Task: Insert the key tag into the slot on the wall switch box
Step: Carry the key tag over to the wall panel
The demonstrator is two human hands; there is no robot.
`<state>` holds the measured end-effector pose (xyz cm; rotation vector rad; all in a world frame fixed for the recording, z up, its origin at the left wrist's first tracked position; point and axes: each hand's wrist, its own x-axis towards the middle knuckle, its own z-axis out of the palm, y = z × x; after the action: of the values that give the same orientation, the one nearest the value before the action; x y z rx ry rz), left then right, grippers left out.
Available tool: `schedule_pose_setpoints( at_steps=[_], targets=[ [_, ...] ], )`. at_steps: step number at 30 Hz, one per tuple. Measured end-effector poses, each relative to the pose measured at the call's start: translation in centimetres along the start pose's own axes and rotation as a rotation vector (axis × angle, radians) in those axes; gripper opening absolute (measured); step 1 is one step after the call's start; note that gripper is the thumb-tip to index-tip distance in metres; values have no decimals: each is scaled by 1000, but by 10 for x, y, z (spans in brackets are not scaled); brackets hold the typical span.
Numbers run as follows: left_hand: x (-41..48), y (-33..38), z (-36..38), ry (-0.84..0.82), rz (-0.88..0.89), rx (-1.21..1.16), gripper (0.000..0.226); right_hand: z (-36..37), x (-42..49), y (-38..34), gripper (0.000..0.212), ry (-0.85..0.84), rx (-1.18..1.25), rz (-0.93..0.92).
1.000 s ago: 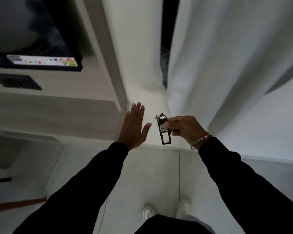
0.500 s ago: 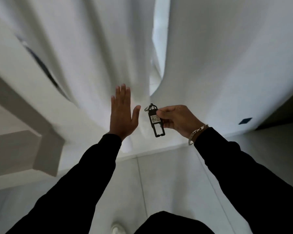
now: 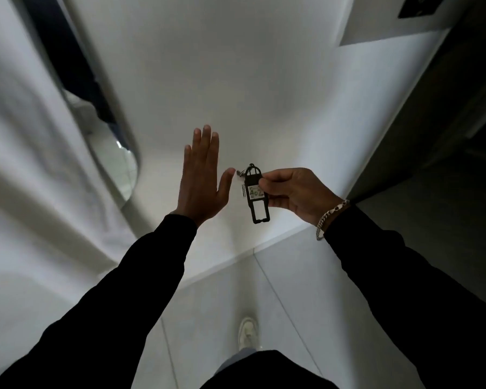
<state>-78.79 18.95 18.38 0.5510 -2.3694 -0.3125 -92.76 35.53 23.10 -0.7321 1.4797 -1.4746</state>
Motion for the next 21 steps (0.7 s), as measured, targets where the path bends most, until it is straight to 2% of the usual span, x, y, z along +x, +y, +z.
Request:
schedule_pose_setpoints(
  at_steps=[3, 5, 7, 11, 21],
  targets=[
    [48, 17, 41, 12, 67, -34, 70, -43, 21, -10, 22, 42, -44, -19],
    [82, 29, 67, 13, 92, -60, 69, -72, 36, -19, 15, 92, -74, -26],
    [113, 38, 88, 1, 115, -78, 69, -99, 48, -30, 9, 145, -59, -27],
    [175, 60, 127, -15, 166, -91, 69, -157, 71, -53, 10, 195, -41, -30],
    [269, 134, 220, 100, 254, -161, 67, -316, 114, -88, 11, 183, 67, -91]
  ],
)
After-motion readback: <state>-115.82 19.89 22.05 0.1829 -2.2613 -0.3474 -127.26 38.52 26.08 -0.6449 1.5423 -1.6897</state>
